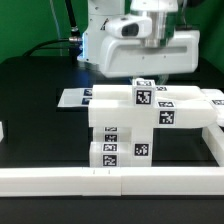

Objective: Assemble chair

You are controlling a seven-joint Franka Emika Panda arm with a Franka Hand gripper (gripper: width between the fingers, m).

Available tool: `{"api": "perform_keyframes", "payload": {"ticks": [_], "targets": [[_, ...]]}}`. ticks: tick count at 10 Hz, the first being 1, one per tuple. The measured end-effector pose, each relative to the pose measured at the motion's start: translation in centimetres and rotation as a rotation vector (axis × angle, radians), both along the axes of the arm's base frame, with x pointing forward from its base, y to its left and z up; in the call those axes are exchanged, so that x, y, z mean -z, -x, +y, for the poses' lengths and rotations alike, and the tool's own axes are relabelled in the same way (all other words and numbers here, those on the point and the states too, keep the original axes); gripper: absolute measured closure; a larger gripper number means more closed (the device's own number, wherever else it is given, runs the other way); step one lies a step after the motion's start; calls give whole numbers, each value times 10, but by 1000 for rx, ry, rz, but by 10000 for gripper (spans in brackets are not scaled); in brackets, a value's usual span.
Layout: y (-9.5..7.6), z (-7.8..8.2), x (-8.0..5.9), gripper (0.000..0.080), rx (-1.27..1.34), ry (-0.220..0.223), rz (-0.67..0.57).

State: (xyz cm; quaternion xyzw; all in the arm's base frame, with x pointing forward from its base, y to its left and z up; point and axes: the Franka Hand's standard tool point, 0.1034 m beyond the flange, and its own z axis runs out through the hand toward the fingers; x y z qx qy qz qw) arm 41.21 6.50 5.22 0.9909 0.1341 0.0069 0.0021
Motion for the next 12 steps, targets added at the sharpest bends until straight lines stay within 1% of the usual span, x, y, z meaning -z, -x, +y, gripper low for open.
{"api": "perform_keyframes", "payload": {"ticks": [1, 2, 3, 4, 5, 8, 9, 10, 11, 12], "targets": [[-5, 1, -29, 517, 8, -36, 14], [-10, -3, -52, 515, 7, -57, 21], [-21, -10, -69, 515, 26, -76, 24], [-35, -15, -81, 515, 36, -84, 16], [-46, -18, -85, 515, 31, -82, 3], [-44, -18, -82, 515, 32, -80, 8], [-47, -21, -81, 515, 8, -81, 10], [-66, -33, -82, 515, -14, -77, 1], [-85, -41, -86, 515, -13, -69, -19], [-96, -46, -89, 515, -42, -64, -25]]}}
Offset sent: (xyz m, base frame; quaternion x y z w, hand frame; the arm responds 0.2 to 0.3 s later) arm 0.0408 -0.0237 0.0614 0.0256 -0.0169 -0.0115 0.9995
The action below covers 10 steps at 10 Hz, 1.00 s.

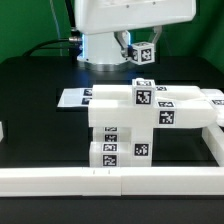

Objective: Assemble chair

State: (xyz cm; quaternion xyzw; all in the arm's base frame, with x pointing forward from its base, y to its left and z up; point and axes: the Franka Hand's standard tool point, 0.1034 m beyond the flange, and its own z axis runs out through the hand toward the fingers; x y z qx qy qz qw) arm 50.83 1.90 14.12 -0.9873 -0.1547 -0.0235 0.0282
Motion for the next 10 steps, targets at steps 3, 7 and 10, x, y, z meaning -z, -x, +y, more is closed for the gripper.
{"api": "perform_keyframes", "payload": {"ticks": [3, 7, 10], "targets": [[-1, -1, 2, 515, -5, 2, 8], [-9, -2, 7, 515, -20, 18, 10], [-30, -9, 11, 515, -52, 41, 8]]}}
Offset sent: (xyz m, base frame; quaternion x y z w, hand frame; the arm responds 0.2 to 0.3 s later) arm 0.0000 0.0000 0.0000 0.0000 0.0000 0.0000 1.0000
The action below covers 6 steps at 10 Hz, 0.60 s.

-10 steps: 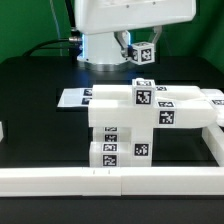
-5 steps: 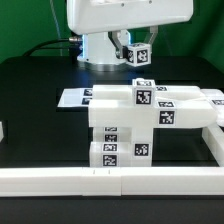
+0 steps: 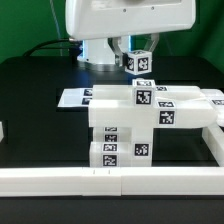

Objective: Assemble chair

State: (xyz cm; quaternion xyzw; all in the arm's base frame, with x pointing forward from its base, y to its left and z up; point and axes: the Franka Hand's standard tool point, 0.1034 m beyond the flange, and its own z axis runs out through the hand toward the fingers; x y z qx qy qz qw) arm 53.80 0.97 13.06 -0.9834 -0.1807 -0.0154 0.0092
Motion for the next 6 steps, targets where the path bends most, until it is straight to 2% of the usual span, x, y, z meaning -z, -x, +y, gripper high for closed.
{"api": "perform_keyframes", "payload": {"ticks": [4, 6], "targets": [[1, 0, 5, 515, 8, 4, 8], [3, 6, 7, 515, 2, 3, 12]]}}
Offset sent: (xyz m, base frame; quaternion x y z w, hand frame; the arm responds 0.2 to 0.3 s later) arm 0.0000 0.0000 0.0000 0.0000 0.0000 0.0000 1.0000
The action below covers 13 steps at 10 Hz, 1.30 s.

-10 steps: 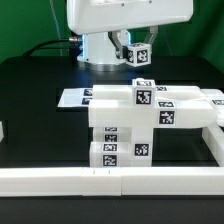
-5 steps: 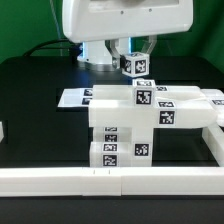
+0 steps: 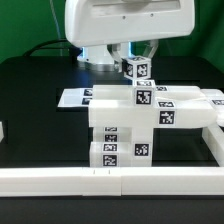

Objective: Assemble chair

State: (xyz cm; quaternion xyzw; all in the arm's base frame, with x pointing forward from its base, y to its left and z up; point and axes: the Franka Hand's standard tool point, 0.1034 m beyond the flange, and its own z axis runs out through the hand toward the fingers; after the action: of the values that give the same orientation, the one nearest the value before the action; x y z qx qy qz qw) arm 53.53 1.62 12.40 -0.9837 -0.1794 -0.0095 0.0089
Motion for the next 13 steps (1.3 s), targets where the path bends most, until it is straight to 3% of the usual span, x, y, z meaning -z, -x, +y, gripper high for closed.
{"api": "perform_keyframes", "payload": {"ticks": [6, 13], "targets": [[1, 2, 8, 515, -2, 8, -3], [0, -1, 9, 515, -2, 9, -5]]}}
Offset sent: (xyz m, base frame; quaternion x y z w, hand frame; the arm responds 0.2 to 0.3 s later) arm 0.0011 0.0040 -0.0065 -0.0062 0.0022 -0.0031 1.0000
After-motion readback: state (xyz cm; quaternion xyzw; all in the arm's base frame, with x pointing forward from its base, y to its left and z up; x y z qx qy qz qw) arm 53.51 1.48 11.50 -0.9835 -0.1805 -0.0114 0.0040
